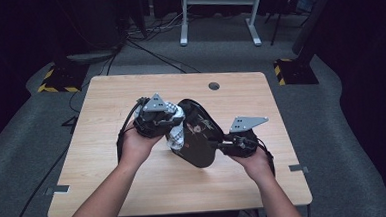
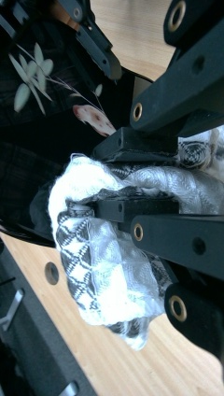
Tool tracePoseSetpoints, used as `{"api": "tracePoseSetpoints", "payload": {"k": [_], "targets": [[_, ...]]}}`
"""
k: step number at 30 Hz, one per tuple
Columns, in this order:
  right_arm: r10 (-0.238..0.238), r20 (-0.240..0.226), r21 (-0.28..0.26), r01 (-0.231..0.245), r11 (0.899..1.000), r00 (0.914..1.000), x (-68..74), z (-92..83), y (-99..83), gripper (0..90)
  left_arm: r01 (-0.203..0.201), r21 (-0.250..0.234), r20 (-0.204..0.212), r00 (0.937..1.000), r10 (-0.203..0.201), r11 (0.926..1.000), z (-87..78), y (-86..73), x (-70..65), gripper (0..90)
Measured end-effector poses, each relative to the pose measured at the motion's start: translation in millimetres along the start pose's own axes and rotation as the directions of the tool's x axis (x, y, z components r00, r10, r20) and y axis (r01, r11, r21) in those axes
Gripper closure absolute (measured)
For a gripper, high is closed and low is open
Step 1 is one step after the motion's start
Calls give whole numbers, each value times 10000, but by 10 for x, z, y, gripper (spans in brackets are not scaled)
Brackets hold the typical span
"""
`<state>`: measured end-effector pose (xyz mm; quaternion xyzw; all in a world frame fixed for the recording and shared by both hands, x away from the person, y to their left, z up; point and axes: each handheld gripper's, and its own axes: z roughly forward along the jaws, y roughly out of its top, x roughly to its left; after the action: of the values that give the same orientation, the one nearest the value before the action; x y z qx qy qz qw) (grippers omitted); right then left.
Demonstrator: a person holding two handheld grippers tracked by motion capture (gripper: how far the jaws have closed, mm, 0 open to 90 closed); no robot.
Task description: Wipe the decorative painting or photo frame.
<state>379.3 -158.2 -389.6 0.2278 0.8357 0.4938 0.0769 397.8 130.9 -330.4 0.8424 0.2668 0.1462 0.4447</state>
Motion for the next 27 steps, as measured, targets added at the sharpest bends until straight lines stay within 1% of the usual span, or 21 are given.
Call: {"api": "tracePoseSetpoints", "payload": {"k": [3, 5, 7, 9, 10, 13, 14, 15, 17, 19, 22, 24, 27], "targets": [[12, -10, -40, -12, 10000, 10000, 2, 7, 3, 758, -127, -252, 70, 9999, 129, 9996, -53, 93, -38, 750], [47, -25, -48, -47, 10000, 10000, -2, 8, 2, 762, -231, -266, 74, 9997, 233, 9994, -66, 144, -68, 750], [81, -47, -75, -81, 9999, 10000, -10, 7, -5, 763, -407, -99, -102, 9991, 406, 9991, -54, 172, -108, 750], [88, -48, -73, -88, 9999, 10000, -11, 5, -6, 761, -449, 12, -137, 9989, 449, 9990, -19, 125, -113, 750], [86, -44, -75, -86, 9999, 10000, -8, 7, -5, 759, -408, 81, -116, 9991, 409, 9991, 2, 88, -102, 750], [92, -25, -55, -92, 9999, 10000, -3, 9, -3, 754, -91, 237, 59, 9999, 89, 9997, 86, -66, -49, 750], [92, -25, -55, -92, 9999, 10000, -3, 9, -3, 754, -91, 237, 59, 9999, 89, 9997, 86, -66, -49, 751], [106, -29, -68, -106, 9999, 9999, -3, 11, -3, 752, 29, 269, 98, 9999, -31, 9996, 115, -125, -34, 751], [124, 28, -63, -124, 9999, 9999, -3, 10, -2, 753, 114, 396, 129, 9998, -119, 9992, 162, -213, -18, 751], [117, 33, -71, -117, 9999, 9999, -5, 11, -1, 753, 93, 361, 130, 9999, -98, 9993, 165, -230, -20, 750], [124, 21, -84, -124, 9999, 9999, -6, 13, -1, 754, 135, 369, 148, 9998, -140, 9992, 151, -202, -22, 749], [147, 9, -88, -147, 9999, 9999, -8, 12, -2, 755, 13, 240, 151, 9999, -16, 9997, 106, -124, -29, 749], [134, 7, -89, -134, 9999, 9999, -7, 12, -2, 755, -185, 138, -46, 9998, 186, 9997, 56, -21, -51, 749]]}}
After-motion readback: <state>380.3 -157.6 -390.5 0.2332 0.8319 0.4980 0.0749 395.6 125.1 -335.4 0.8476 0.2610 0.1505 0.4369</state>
